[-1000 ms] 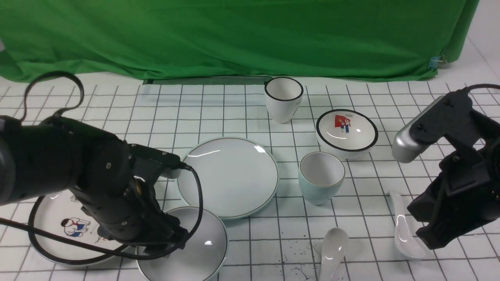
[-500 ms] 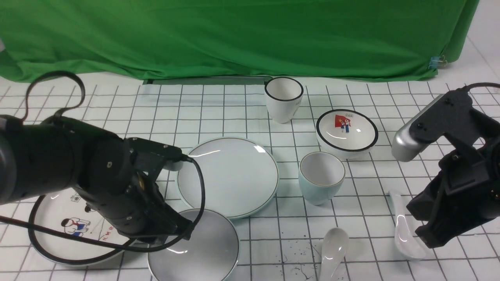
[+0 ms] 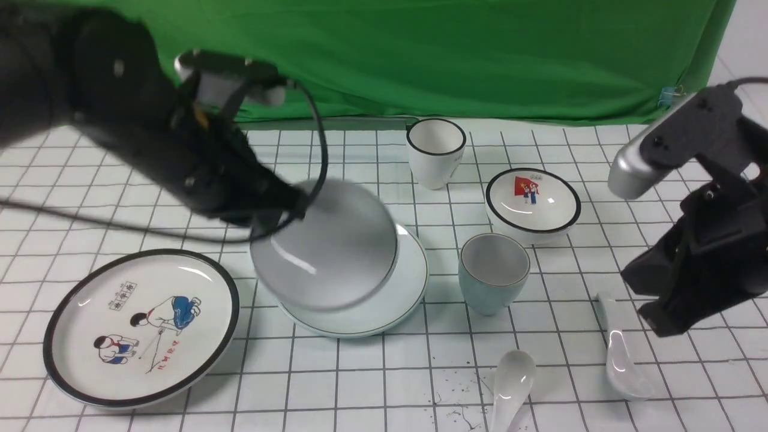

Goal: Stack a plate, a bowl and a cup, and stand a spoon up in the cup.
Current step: Use the left arm to grab a blue rice bowl, then use the left arm to put the blue rice bowl into the blue large plate in the middle, then use the right arm to grab a blue teacup, then use the right arm to put the blue teacup into the blue rice bowl in the middle, then use the right arm to grab a blue soup spoon

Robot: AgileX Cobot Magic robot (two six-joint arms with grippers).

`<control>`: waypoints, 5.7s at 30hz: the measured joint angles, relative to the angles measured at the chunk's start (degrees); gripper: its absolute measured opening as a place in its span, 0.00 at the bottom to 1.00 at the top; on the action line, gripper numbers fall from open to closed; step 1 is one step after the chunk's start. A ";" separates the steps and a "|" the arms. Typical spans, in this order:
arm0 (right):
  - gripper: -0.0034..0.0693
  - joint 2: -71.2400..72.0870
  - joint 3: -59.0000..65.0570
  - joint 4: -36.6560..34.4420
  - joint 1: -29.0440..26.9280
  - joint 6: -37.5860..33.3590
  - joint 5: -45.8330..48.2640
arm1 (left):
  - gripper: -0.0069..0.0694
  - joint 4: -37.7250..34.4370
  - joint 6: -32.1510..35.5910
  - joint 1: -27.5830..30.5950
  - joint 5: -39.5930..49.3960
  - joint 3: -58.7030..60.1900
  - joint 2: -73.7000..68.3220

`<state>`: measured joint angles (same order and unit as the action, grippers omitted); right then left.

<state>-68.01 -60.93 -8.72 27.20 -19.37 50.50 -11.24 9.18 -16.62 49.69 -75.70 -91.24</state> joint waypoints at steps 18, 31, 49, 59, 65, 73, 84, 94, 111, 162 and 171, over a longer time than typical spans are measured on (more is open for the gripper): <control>0.09 -0.70 -0.31 0.00 0.00 0.05 -2.82 | 0.08 -9.35 7.52 4.50 -4.77 -8.47 -21.41; 0.28 -6.64 -0.31 0.00 0.00 0.16 -5.02 | 0.25 -7.90 7.52 4.52 -5.39 -8.56 -21.58; 0.63 -25.81 -15.87 0.00 0.00 4.51 -6.78 | 0.23 6.00 0.45 4.52 4.39 -12.53 2.18; 0.61 -39.37 -22.07 5.90 0.05 8.09 -3.56 | 0.04 6.60 -0.11 4.52 3.48 10.12 22.50; 0.53 -42.74 -22.18 6.01 0.05 9.28 -3.68 | 0.04 6.46 -1.66 4.52 -1.06 21.08 30.88; 0.17 -42.19 -28.09 6.04 0.24 7.75 2.65 | 0.04 6.12 -1.85 4.52 -1.07 24.64 34.97; 0.17 -47.29 -51.39 4.09 10.66 6.62 10.15 | 0.04 6.07 -1.91 4.52 -0.60 24.64 37.32; 0.17 -62.81 -64.60 4.27 12.05 11.12 10.31 | 0.04 6.05 -1.91 4.52 1.50 24.64 42.53; 0.58 -64.47 -65.75 4.26 12.05 13.37 14.60 | 0.04 6.05 -1.91 4.52 2.49 24.64 44.24; 0.30 -36.10 1.89 9.57 -11.89 28.19 -24.68 | 0.04 3.38 -0.74 4.52 3.00 24.64 44.24; 0.30 -22.91 -3.09 10.13 -4.69 24.09 -28.94 | 0.04 3.83 -0.74 4.52 2.54 24.64 44.24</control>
<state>-90.92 -64.02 1.42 22.52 4.71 21.56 -7.41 8.45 -12.11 52.23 -51.06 -47.00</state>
